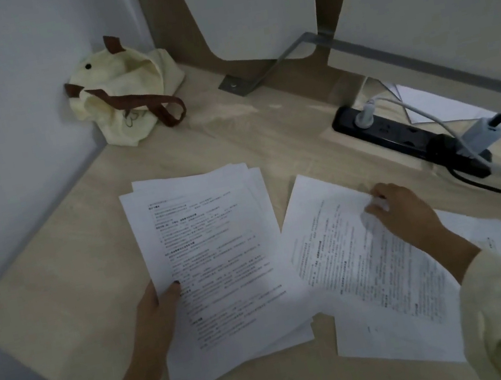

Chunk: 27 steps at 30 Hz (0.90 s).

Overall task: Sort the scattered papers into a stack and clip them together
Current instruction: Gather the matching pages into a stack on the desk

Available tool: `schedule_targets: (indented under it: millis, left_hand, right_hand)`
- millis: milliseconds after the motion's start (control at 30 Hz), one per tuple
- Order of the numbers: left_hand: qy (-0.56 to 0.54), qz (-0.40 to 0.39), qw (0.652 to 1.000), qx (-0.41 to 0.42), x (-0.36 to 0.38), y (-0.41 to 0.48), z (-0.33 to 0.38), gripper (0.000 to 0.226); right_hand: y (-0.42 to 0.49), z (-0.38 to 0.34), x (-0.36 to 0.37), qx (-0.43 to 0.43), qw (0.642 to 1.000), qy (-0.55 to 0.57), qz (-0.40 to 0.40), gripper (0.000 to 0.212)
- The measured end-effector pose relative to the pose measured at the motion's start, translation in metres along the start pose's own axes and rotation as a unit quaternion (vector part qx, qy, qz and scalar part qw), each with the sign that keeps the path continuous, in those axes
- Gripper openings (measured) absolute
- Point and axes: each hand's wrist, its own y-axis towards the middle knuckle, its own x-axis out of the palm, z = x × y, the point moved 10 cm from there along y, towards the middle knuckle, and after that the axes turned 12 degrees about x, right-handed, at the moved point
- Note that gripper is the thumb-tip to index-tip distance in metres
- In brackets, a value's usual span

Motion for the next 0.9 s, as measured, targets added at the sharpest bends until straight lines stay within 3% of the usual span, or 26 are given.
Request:
schedule_targets:
  millis: [200,367,567,733,900]
  left_hand:
    - [0.010,0.004,1.000,-0.003,0.004,-0.003,0.003,0.035]
    - [-0.012,-0.020,1.000,-0.004,0.015,-0.010,0.014,0.035]
    - [-0.091,-0.093,0.990,-0.054,0.037,-0.027,0.014,0.028]
    - [-0.139,-0.113,0.979,-0.093,0.045,-0.035,0.007,0.017]
    - [-0.169,-0.096,0.975,-0.107,0.041,-0.041,0.006,0.059]
  right_hand:
    - [-0.039,-0.006,-0.094,0.046,0.971,0.164,0.169,0.019]
    - [-0.080,-0.013,-0.150,0.042,0.928,0.303,0.212,0.016]
    - [-0.105,-0.005,-0.127,0.112,0.865,0.483,0.080,0.010]
    - [-0.118,-0.026,-0.040,0.145,0.886,0.440,0.006,0.016]
    - [-0.113,-0.043,0.037,0.156,0.910,0.384,-0.020,0.016]
